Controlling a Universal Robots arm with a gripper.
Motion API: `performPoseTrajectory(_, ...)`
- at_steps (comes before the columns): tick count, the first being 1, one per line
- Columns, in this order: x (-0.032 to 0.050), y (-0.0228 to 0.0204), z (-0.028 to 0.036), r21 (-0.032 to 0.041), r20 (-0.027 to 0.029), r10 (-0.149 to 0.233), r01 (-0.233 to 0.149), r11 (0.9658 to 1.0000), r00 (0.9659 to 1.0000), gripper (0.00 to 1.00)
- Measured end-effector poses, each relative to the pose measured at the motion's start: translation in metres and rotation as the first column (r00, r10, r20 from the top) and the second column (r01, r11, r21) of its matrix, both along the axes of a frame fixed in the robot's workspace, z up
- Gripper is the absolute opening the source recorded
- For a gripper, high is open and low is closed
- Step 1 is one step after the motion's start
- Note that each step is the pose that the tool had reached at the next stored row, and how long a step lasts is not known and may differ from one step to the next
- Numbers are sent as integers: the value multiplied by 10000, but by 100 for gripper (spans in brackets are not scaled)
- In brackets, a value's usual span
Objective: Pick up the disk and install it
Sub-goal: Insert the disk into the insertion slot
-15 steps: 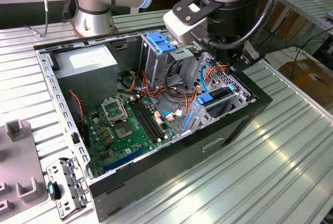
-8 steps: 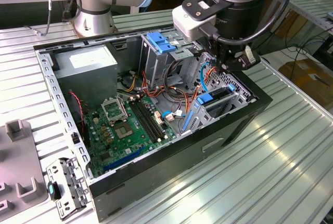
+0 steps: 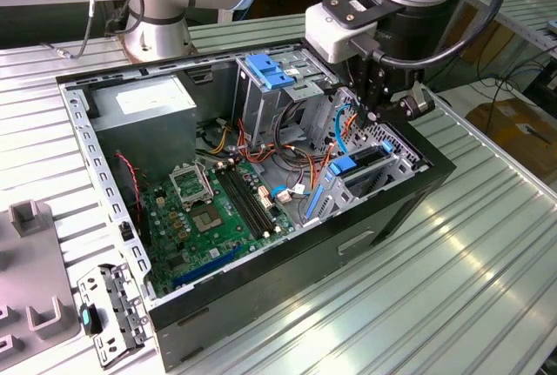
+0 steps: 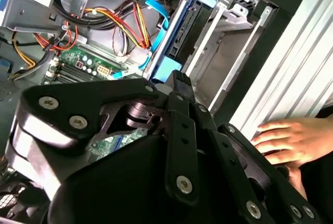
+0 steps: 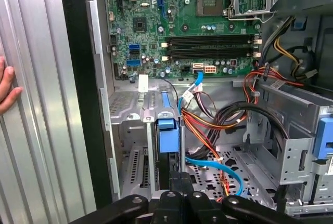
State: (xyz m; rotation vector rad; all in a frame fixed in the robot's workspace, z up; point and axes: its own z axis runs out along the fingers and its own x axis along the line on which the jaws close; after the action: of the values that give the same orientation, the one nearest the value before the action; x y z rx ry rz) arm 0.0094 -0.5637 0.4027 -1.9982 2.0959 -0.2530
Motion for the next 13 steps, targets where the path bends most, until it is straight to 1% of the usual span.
performPoseTrajectory(3,1,-1,-69,0,-1,1,-1,10000,10000,11)
performPoseTrajectory(8,1,-6,-165,0,-7,1,-1,10000,10000,11)
performPoseTrajectory(9,2,-6,-184,0,-71,-23,23,10000,10000,11)
performPoseTrajectory(11,1,-6,-194,6,-352,-124,124,9999,9993,11)
performPoseTrajectory(12,14,-6,-207,5,-451,-149,150,9999,9989,11)
performPoseTrajectory(13,50,-6,-234,5,-469,-150,150,9999,9988,11)
